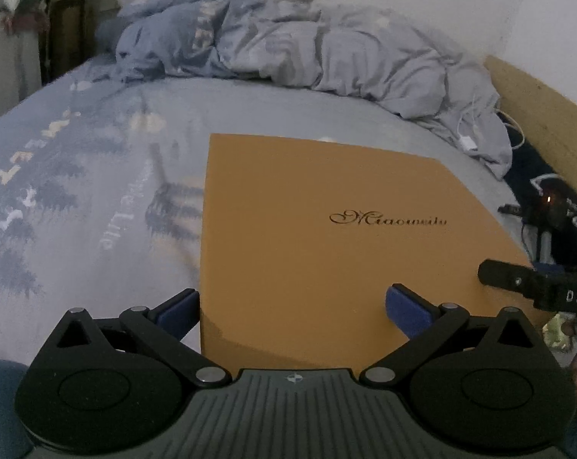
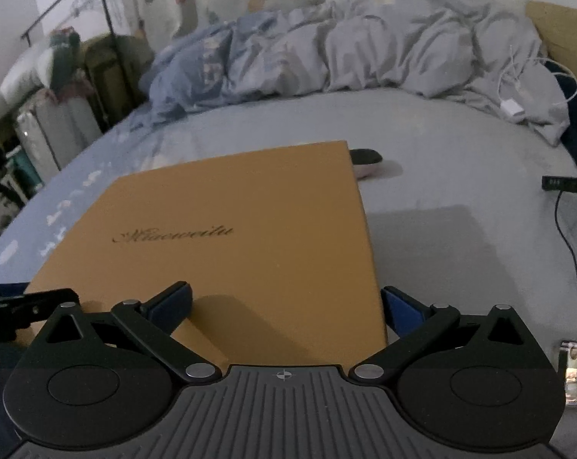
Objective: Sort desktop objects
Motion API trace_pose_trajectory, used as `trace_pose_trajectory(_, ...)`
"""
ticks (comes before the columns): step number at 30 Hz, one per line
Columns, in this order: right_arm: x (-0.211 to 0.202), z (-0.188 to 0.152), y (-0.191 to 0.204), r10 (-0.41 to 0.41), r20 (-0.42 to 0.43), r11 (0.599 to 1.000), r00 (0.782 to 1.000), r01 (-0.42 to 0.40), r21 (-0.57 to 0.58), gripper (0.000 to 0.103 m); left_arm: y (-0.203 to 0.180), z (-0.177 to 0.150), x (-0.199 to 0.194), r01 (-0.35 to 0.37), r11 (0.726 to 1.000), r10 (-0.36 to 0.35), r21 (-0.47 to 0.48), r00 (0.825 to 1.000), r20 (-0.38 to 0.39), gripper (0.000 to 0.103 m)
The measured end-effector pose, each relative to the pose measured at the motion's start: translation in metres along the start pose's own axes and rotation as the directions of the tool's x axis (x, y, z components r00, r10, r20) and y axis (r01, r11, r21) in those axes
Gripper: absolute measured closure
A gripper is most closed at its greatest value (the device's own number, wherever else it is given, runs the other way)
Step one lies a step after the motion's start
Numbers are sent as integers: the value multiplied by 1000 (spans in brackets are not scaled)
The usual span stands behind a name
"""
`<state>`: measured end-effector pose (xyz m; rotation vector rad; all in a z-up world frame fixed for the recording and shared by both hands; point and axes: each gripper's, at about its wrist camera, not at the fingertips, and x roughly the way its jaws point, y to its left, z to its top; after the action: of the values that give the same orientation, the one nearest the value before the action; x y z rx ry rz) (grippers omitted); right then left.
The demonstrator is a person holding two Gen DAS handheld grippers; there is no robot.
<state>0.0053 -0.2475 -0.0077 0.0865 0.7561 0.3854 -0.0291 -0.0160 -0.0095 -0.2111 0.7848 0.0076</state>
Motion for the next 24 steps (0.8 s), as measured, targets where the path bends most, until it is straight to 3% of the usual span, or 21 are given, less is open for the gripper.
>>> trace_pose_trajectory(8,3,9,-7,41,-43,999,998,-40,7,0,11,10,2,34,999,-35,-32,999,-29,0)
trace_pose_trajectory(20,44,56,-16,81,-183,996,980,-75,40,0,28,49,33,53,996,-63,-74,988,-140,0)
trace_pose_trajectory(24,42,53,-11,68,-191,997,979,-63,33,0,25,41,30,48,998,-55,-50,987,-151,0)
